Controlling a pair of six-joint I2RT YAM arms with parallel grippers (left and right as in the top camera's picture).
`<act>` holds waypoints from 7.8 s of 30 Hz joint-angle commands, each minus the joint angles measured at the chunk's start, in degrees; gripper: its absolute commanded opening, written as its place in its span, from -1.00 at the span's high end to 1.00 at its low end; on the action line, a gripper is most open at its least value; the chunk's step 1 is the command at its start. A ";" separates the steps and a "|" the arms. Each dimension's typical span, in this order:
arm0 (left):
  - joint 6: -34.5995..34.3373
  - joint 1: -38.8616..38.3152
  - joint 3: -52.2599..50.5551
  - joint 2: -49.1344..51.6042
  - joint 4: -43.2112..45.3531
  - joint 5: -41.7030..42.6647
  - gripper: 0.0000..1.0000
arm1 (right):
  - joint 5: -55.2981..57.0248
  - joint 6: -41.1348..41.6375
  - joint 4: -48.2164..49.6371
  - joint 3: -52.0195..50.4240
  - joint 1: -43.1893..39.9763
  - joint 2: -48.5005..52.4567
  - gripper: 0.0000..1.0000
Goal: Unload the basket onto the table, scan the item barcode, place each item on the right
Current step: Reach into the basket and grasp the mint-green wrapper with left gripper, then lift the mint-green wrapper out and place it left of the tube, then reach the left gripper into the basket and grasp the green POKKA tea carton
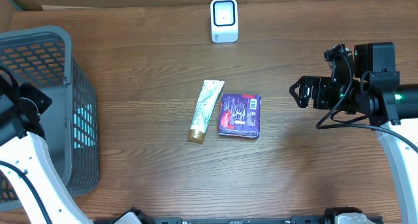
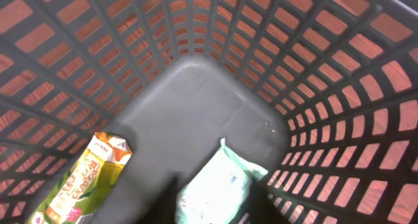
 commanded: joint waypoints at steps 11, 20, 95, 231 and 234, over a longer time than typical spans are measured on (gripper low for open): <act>9.27 0.02 0.37 16.85 -1.88 7.02 -0.68 | -0.35 0.00 0.52 1.20 0.37 0.57 -1.00; 15.26 -0.02 0.37 26.49 -2.21 11.13 -0.77 | -0.35 0.00 0.72 1.18 0.37 1.14 -1.00; -11.21 -52.68 -9.05 21.00 -4.33 4.02 0.92 | -0.35 0.00 1.86 1.18 0.37 1.20 -1.00; 37.46 3.91 -16.55 23.21 16.70 -0.33 -0.67 | -0.33 0.00 0.52 1.14 0.37 1.73 -1.00; 37.46 3.98 -17.49 23.23 17.40 -0.70 -0.65 | -0.33 0.00 0.52 1.14 0.37 1.73 -1.00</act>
